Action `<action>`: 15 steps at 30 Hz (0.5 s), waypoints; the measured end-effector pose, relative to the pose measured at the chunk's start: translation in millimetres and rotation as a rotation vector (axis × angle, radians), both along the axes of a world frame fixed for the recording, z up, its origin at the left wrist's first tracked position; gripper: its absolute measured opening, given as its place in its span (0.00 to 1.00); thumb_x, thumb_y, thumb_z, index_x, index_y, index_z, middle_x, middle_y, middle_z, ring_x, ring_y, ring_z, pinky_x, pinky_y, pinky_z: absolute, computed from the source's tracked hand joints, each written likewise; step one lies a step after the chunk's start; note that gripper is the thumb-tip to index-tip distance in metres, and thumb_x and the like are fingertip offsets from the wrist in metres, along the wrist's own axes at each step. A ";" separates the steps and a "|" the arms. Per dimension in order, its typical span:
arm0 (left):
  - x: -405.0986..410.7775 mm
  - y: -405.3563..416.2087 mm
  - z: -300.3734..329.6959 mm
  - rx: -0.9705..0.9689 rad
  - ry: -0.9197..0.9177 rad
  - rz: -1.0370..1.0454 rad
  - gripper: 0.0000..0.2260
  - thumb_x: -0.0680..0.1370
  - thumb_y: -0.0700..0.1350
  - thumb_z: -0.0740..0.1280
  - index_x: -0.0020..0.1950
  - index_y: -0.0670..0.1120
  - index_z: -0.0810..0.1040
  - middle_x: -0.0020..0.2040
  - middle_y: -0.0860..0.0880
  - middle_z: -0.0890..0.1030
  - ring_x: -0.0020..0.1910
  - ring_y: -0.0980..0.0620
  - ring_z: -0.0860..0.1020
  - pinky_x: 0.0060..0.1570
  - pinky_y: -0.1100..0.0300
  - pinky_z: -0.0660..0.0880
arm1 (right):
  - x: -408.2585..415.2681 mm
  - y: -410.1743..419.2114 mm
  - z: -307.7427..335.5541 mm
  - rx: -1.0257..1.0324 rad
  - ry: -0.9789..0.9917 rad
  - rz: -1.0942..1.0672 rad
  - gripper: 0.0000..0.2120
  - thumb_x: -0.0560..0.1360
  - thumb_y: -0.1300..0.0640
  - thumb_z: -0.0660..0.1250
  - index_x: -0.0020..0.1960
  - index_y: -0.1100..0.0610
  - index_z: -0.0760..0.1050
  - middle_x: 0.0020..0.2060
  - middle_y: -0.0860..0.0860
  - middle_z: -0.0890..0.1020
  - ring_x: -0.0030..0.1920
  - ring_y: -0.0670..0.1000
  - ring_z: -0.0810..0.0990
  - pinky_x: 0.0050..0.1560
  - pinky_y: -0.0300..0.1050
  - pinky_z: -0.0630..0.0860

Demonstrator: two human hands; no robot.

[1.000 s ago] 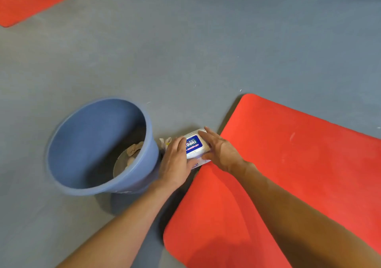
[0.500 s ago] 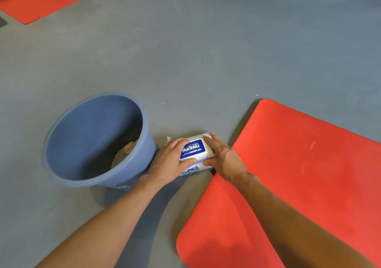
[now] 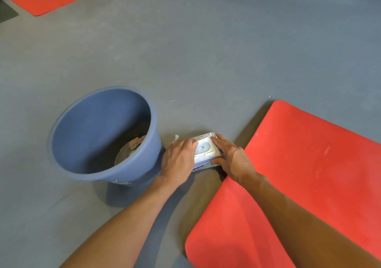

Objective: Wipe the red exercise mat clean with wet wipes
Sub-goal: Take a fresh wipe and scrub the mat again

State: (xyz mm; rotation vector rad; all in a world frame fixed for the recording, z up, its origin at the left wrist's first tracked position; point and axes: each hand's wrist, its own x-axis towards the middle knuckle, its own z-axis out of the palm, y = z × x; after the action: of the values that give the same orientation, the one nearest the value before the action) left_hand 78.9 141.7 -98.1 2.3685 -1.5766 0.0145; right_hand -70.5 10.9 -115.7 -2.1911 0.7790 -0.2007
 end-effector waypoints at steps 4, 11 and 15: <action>2.9 -19.8 5.7 -0.108 0.267 0.258 0.14 0.88 0.48 0.58 0.47 0.42 0.75 0.45 0.38 0.83 0.46 0.32 0.79 0.41 0.48 0.67 | -7.2 -3.0 0.3 -0.029 -0.030 -0.002 0.34 0.71 0.70 0.75 0.74 0.56 0.73 0.78 0.53 0.68 0.74 0.53 0.71 0.69 0.31 0.62; -5.6 -29.7 1.9 -0.268 0.407 0.263 0.17 0.80 0.31 0.63 0.66 0.45 0.75 0.67 0.47 0.71 0.59 0.43 0.77 0.55 0.50 0.76 | -16.9 -20.6 -7.1 -0.265 -0.019 0.030 0.32 0.68 0.69 0.75 0.71 0.63 0.74 0.73 0.59 0.73 0.73 0.62 0.70 0.75 0.43 0.63; -5.1 -10.4 -19.3 -0.205 0.031 0.084 0.14 0.74 0.37 0.76 0.57 0.46 0.80 0.63 0.47 0.73 0.58 0.43 0.71 0.47 0.46 0.79 | -20.5 -10.1 -6.6 -0.296 -0.135 0.046 0.22 0.70 0.63 0.70 0.64 0.62 0.78 0.64 0.54 0.78 0.63 0.55 0.72 0.69 0.31 0.63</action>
State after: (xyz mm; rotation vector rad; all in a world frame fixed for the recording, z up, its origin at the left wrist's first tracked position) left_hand 73.9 131.3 -117.4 2.2617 -1.3893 0.1489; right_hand -91.0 0.8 -122.4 -2.4393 0.6561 -0.4613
